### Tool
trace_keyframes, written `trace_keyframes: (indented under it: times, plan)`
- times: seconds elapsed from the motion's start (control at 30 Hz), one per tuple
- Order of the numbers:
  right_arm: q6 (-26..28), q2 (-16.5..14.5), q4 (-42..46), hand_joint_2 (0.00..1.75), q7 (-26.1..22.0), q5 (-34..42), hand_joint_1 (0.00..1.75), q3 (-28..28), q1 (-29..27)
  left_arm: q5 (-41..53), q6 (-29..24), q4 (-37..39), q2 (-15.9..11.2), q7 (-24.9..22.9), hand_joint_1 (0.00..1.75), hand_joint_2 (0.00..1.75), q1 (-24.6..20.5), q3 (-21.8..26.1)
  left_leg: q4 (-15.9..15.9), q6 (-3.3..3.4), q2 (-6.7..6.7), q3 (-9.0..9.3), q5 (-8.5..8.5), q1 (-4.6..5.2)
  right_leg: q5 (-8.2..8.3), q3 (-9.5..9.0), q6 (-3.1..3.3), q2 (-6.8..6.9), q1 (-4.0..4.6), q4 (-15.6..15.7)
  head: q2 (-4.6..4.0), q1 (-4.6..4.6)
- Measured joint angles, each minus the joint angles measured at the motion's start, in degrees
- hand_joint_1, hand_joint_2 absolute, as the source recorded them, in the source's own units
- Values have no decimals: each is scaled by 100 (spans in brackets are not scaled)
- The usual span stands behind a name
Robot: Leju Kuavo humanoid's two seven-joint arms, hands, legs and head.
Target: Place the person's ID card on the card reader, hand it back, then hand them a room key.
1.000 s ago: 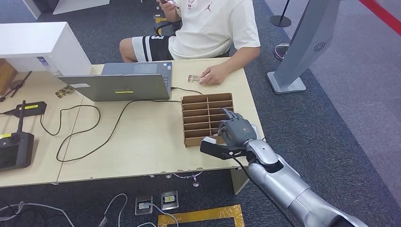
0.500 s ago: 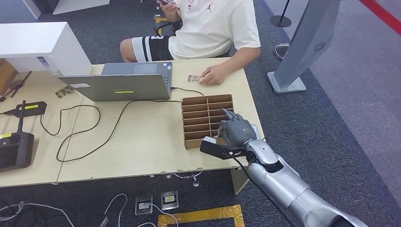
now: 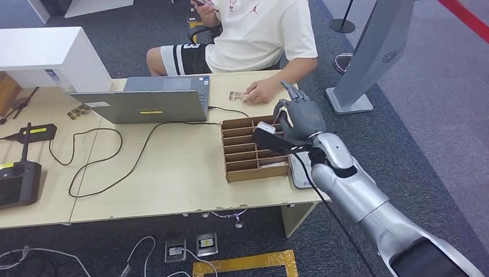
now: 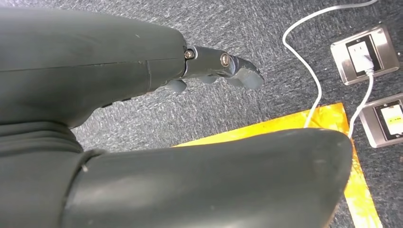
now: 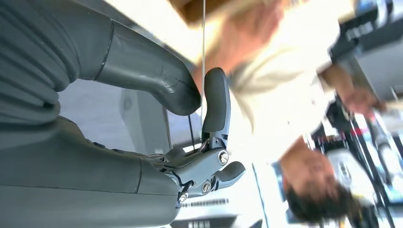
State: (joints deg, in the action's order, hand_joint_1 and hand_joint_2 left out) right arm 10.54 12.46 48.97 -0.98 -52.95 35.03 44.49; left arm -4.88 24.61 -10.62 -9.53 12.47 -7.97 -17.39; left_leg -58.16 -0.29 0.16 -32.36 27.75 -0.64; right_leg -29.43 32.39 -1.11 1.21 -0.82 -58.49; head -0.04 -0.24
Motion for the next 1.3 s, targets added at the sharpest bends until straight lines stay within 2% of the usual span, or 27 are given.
trace_keyframes:
  times: [0.37,0.53,0.87,1.17,1.2,1.3]
  plan:
    - [105,127,198,175,-376,7,175,-398,1014,-44,-1,0,5,107,0,0,4,-106,0,0,0,-1,0,0,0,0,0,0,0,0,0,1]
    - [116,5,-201,175,-532,-179,175,-348,1292,-55,0,0,26,107,0,0,-19,-192,0,0,-1,-2,0,-1,0,0,0,1,1,0,0,0]
    - [153,-311,-1438,175,-573,-506,175,-75,1453,0,-1,0,28,-60,0,0,-164,-367,0,0,-6,-5,0,-1,0,0,0,9,1,0,0,1]
    - [139,-397,-1935,175,-525,-539,175,111,1474,-13,0,0,23,-62,0,0,-168,-425,0,0,-4,-3,0,0,0,1,0,6,0,1,0,1]
    - [145,-397,-1972,175,-521,-536,150,126,1473,-13,-1,0,21,-64,0,0,-167,-426,0,0,-4,-3,0,0,0,1,0,6,0,0,0,0]
    - [166,-398,-2072,175,-513,-528,19,174,1462,-13,-1,0,14,-68,0,0,-165,-428,0,0,-4,-2,0,-1,0,1,1,6,1,0,0,0]
